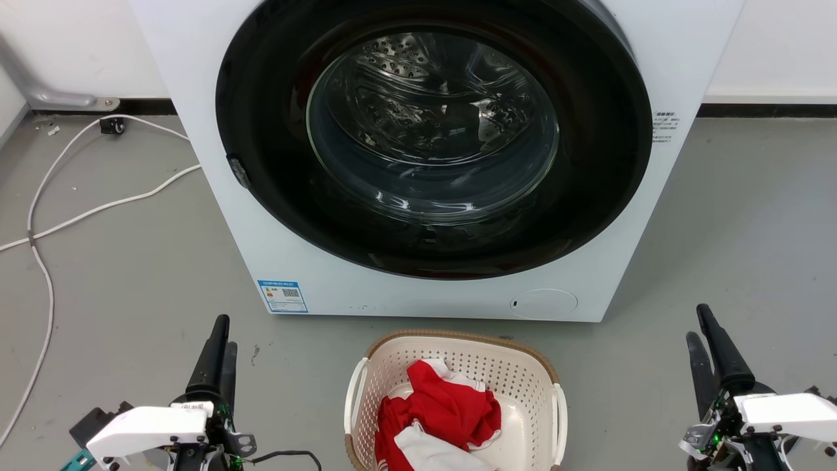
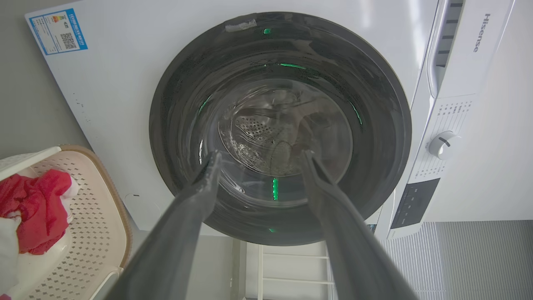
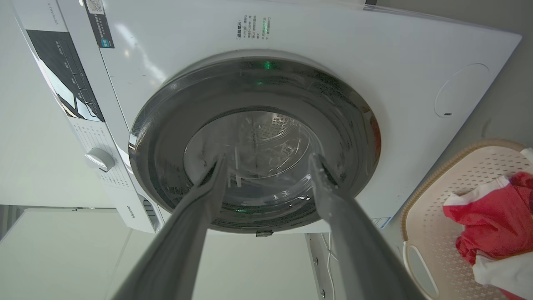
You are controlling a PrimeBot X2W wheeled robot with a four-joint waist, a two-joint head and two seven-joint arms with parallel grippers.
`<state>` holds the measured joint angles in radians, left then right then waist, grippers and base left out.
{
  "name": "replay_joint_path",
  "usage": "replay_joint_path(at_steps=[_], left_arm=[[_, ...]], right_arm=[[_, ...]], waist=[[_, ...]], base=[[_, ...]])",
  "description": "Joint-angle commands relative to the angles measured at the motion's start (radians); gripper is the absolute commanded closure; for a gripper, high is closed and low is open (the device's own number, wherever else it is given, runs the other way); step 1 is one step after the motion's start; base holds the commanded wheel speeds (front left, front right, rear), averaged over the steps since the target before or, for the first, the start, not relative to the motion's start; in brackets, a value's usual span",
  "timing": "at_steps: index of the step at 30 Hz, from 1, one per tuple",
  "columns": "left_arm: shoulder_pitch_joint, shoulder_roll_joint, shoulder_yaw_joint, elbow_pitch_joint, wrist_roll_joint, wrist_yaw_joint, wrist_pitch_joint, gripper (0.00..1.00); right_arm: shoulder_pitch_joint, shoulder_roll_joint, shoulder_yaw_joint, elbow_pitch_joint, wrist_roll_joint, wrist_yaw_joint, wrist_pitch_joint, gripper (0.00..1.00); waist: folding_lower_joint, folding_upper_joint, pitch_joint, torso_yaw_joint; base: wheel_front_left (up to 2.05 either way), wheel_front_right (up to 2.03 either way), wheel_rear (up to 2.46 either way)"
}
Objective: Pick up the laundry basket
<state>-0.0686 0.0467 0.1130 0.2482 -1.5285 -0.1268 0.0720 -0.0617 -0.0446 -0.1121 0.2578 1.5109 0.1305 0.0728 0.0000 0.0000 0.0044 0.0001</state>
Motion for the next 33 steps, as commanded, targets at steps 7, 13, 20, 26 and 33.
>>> replay_joint_path(at_steps=[7, 13, 20, 26, 33], left_arm=[[-0.007, 0.002, -0.014, -0.081, 0.164, 0.035, -0.039, 0.0], [0.004, 0.003, -0.049, -0.122, 0.302, 0.072, -0.065, 0.0], [0.013, 0.003, -0.085, -0.152, 0.445, 0.113, -0.093, 0.0], [0.021, 0.003, -0.109, -0.177, 0.54, 0.131, -0.116, 0.0], [0.031, 0.003, -0.123, -0.197, 0.635, 0.138, -0.141, 0.0]], right_arm=[[0.003, -0.002, 0.019, -0.079, -0.204, 0.0, -0.039, 0.0], [0.016, -0.003, 0.033, -0.117, -0.355, 0.0, -0.065, 0.0], [0.032, -0.003, 0.05, -0.155, -0.521, 0.0, -0.093, 0.0], [0.044, -0.004, 0.064, -0.181, -0.639, 0.0, -0.116, 0.0], [0.057, -0.004, 0.078, -0.208, -0.751, 0.0, -0.141, 0.0]], waist=[[0.0, 0.0, 0.001, 0.0], [0.0, 0.0, 0.002, 0.001], [0.0, 0.0, 0.003, 0.002], [0.0, 0.0, 0.004, 0.003], [0.0, 0.0, 0.005, 0.004]], base=[[0.0, 0.0, 0.0], [0.0, 0.0, 0.0], [0.0, 0.0, 0.0], [0.0, 0.0, 0.0], [0.0, 0.0, 0.0]])
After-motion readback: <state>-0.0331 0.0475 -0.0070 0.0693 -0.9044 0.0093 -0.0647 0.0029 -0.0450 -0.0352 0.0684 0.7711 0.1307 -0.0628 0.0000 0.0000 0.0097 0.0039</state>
